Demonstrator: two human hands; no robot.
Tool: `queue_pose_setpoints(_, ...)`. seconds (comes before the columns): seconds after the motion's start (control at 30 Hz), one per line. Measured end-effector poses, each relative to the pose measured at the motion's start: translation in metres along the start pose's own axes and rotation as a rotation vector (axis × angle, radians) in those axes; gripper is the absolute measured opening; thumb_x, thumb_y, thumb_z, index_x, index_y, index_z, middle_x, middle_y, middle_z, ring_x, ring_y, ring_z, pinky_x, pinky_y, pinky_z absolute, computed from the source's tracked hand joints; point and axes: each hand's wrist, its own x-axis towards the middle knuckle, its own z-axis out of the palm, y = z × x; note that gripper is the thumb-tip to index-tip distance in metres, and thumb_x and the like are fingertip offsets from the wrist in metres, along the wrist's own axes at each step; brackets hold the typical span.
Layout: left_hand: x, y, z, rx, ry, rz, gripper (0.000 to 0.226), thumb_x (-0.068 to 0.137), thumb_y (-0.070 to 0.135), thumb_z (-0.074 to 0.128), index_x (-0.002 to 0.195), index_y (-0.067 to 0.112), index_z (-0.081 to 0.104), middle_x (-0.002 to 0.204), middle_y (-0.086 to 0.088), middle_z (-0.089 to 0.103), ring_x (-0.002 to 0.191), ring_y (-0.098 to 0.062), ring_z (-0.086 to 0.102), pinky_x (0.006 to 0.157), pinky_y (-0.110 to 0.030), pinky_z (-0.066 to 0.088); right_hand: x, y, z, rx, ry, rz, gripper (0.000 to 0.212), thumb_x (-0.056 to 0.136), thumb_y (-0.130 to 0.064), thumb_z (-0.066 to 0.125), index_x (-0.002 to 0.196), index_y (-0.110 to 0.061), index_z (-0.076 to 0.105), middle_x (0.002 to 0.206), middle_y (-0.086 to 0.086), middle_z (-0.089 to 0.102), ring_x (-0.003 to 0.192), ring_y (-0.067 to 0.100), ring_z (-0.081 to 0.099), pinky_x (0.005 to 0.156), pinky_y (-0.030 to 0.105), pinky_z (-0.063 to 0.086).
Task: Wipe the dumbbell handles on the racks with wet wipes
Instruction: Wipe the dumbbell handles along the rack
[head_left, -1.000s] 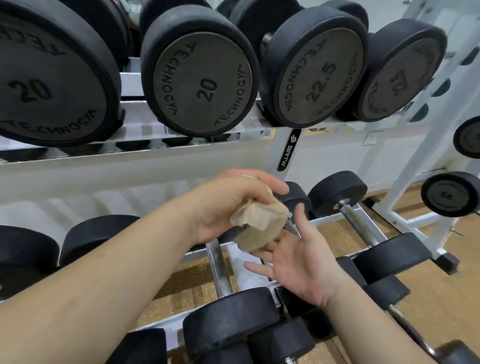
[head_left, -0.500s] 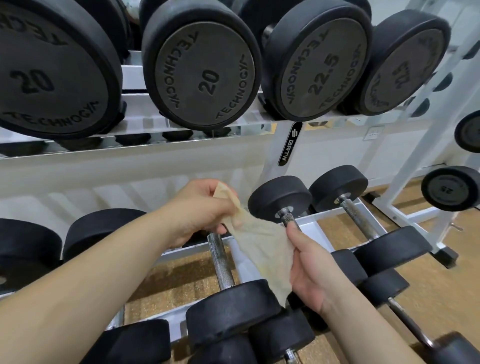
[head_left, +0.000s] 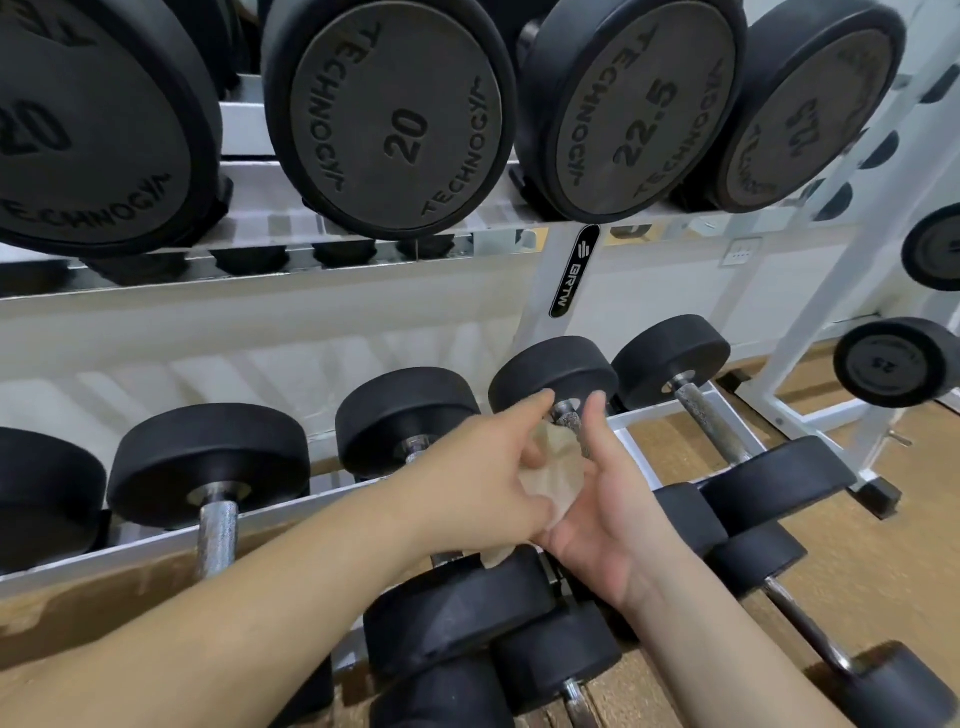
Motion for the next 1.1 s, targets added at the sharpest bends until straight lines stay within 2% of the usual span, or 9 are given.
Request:
queue_pose_setpoints(0.07,0.002,-0.004,-0.001,-0.102,0.060,-0.045,0.082,0.081,0.019,0.062,0.156,0.039,0.034,0.122,0.019,0.065,0.088,-0.004,0.070,0.074,-0.020,0.056,0.002,0.003,-0.006,-0.062,-0.009,-0.001,0.062,0.102,-0.057,0.051,0.142,-0.011,0.059,0.138,0.018,0.065,0.125,0.036,0.063,0.105,0.054,0.047)
queue_pose_setpoints(0.2,0.017,-0.018,0.003,-0.262,0.366,-0.197,0.051,0.082,0.016,0.056,0.130,0.030,0.061,0.100,0.015,0.069,0.091,-0.012,0.070,0.090,-0.040,0.059,0.013,-0.012,-0.023,-0.155,0.243,-0.037,0.027,0.103,-0.007,0.054,0.127,-0.004,0.065,0.119,0.022,0.073,0.110,0.036,0.072,0.095,0.050,0.057)
queue_pose_setpoints(0.33,0.038,-0.024,0.021,-0.370,0.321,-0.338,0.049,0.088,0.012,0.057,0.136,0.021,0.057,0.115,0.005,0.064,0.105,-0.017,0.065,0.093,-0.036,0.057,0.024,-0.058,-0.042,-0.444,0.498,-0.250,0.023,0.095,-0.020,0.068,0.117,-0.012,0.067,0.104,0.007,0.078,0.095,0.026,0.075,0.086,0.044,0.061)
queue_pose_setpoints(0.43,0.051,-0.016,0.035,-0.382,0.276,-0.355,0.050,0.088,0.010,0.059,0.137,0.021,0.055,0.125,0.002,0.059,0.111,-0.017,0.060,0.100,-0.038,0.055,0.040,-0.074,-0.052,-0.907,0.611,-0.398,0.022,0.097,-0.033,0.061,0.093,-0.013,0.067,0.081,0.005,0.067,0.076,0.022,0.061,0.070,0.034,0.050)
queue_pose_setpoints(0.6,0.071,-0.003,0.057,-0.409,0.207,-0.410,0.027,0.085,0.013,0.056,0.082,0.036,0.041,0.112,-0.008,0.065,0.086,-0.022,0.060,0.081,-0.043,0.059,0.070,-0.052,-0.061,-1.349,0.340,-0.150,0.040,0.091,-0.037,0.067,0.065,-0.013,0.048,0.062,0.005,0.042,0.061,0.020,0.041,0.062,0.032,0.037)
queue_pose_setpoints(0.8,0.096,-0.009,0.068,-0.449,0.192,-0.511,0.013,0.090,0.013,0.053,0.101,0.020,0.056,0.096,-0.005,0.058,0.086,-0.026,0.060,0.084,-0.044,0.059,0.083,-0.063,-0.070,-1.098,0.354,-0.115,0.045,0.101,-0.046,0.053,0.085,-0.007,0.069,0.081,0.002,0.067,0.075,0.020,0.060,0.075,0.038,0.055)
queue_pose_setpoints(0.87,0.110,-0.010,0.071,-0.546,0.258,-0.587,0.014,0.091,0.007,0.054,0.100,0.016,0.059,0.088,-0.006,0.053,0.077,-0.024,0.052,0.075,-0.037,0.054,0.093,-0.061,-0.077,-1.070,0.407,-0.151,0.026,0.095,-0.039,0.066,0.089,-0.016,0.057,0.088,0.004,0.064,0.073,0.019,0.058,0.072,0.035,0.057)
queue_pose_setpoints(0.97,0.130,-0.013,0.082,-0.686,0.317,-0.651,0.026,0.092,0.006,0.057,0.117,0.007,0.064,0.093,-0.009,0.060,0.079,-0.027,0.058,0.075,-0.038,0.059,0.102,-0.059,-0.081,-1.150,0.355,-0.009,0.029,0.091,-0.033,0.075,0.096,-0.025,0.047,0.092,-0.002,0.060,0.075,0.011,0.057,0.063,0.021,0.048)
queue_pose_setpoints(1.1,0.138,-0.033,0.098,-0.742,0.324,-0.749,0.028,0.094,0.013,0.056,0.122,0.008,0.058,0.103,-0.013,0.061,0.081,-0.024,0.055,0.065,-0.030,0.048,0.122,-0.042,-0.081,-1.429,0.262,0.164,0.043,0.104,-0.046,0.043,0.123,-0.010,0.054,0.130,0.013,0.062,0.118,0.029,0.059,0.102,0.035,0.045)
